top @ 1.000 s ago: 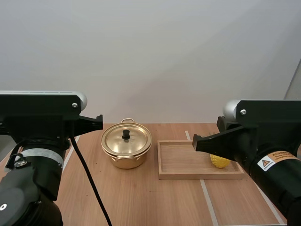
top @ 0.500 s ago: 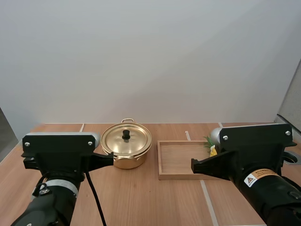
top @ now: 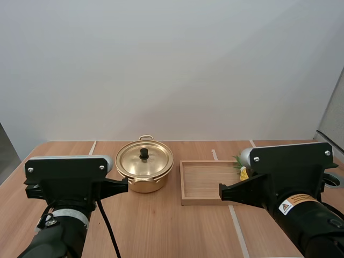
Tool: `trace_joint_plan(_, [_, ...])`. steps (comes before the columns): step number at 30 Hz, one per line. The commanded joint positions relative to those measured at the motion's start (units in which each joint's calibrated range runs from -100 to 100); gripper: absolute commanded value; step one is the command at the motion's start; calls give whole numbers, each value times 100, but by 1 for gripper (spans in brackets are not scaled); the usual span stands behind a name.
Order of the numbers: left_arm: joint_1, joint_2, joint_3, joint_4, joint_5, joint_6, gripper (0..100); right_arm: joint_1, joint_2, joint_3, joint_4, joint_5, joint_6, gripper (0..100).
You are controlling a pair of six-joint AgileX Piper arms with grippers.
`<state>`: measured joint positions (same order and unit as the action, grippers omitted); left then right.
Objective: Open the pot, put the grape inside, and close it
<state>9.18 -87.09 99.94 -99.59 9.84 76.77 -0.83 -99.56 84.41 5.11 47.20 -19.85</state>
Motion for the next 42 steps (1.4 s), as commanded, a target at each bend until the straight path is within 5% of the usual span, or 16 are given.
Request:
trace_joint_plan(1, [-145, -247, 6, -41, -68, -30, 0, -23, -44, 85, 190, -34, -32, 0])
trace_joint_plan(5, [-400, -494, 6, -41, -52, -30, 0, -23, -44, 419, 676, -353, -32, 0])
trace_joint_plan(15, [-830, -1291, 6, -41, -52, -30, 0, -23, -44, 1279, 663, -1058, -32, 0])
trace_joint_plan(39, [-869, -1291, 6, -41, -39, -30, 0, -23, -44, 1559, 663, -1561, -32, 0])
trace_joint_plan(42, [-920, -1291, 6, 726, -127, -797, 0, -23, -44, 1559, 663, -1561, -32, 0])
